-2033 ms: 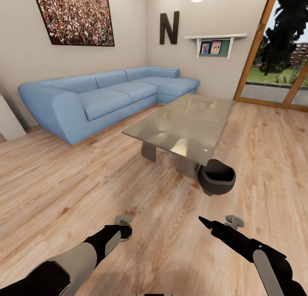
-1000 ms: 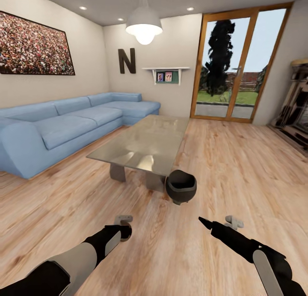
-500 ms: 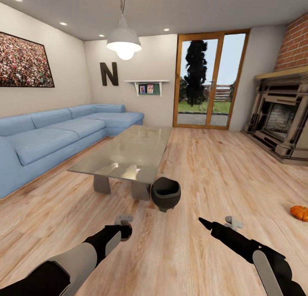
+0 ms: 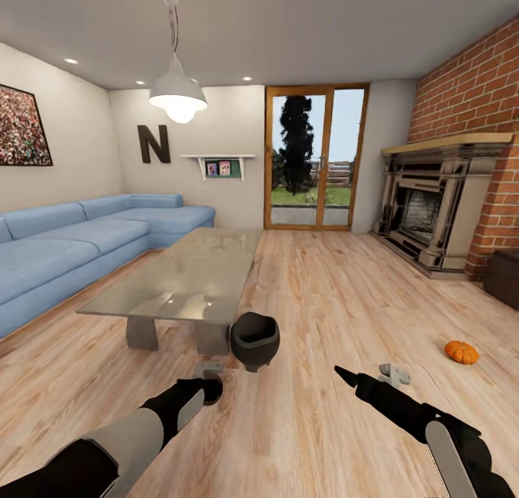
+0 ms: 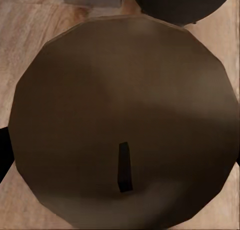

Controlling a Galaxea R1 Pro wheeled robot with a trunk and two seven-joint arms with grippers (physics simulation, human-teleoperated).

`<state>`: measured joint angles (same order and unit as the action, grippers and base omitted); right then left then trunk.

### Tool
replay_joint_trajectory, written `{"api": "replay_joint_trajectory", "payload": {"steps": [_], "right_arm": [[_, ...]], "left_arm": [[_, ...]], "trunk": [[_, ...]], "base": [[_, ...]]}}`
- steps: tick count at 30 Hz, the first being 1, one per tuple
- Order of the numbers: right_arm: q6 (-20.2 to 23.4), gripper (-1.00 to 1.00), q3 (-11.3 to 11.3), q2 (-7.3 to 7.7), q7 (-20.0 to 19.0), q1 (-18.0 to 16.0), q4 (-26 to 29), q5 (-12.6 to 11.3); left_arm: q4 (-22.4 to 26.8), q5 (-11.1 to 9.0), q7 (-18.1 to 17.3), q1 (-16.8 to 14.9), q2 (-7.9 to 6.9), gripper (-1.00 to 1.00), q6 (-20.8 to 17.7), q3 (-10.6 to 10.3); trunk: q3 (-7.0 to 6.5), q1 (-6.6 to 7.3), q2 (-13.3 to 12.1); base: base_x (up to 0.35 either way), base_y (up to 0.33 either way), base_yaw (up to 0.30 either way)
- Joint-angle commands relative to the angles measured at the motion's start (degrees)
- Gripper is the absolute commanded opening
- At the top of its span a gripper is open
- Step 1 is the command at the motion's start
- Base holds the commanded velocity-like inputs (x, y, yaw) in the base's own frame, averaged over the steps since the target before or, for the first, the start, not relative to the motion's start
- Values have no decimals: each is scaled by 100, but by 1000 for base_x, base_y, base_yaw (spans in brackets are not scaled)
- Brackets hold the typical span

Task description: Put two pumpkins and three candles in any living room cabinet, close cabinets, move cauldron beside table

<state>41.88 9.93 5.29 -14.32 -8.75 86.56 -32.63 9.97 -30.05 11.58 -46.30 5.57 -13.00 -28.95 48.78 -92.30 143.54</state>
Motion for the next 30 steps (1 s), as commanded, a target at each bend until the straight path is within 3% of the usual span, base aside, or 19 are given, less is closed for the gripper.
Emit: {"api": "replay_joint_trajectory", "payload": {"steps": [1,24,30], "right_arm": [[31,100,9,-1,-27,-4,2,10],[31,100,9,-17,-32,-4,5,-3],[52,100,16,-23,-28,-4,10,-8]], "left_arm": [[13,-54,37,-2,-3,-100,-28,-49],[13,-51,37,-2,-3,-100,-18,-49],[13,-53,37,-2,-3,-100,-18,-49]], "trunk": [[-22,4,1],[-642,63,-30],[-779,193,-266]], "base": [[0,0,-264],[0,0,-264],[0,0,-259]]}}
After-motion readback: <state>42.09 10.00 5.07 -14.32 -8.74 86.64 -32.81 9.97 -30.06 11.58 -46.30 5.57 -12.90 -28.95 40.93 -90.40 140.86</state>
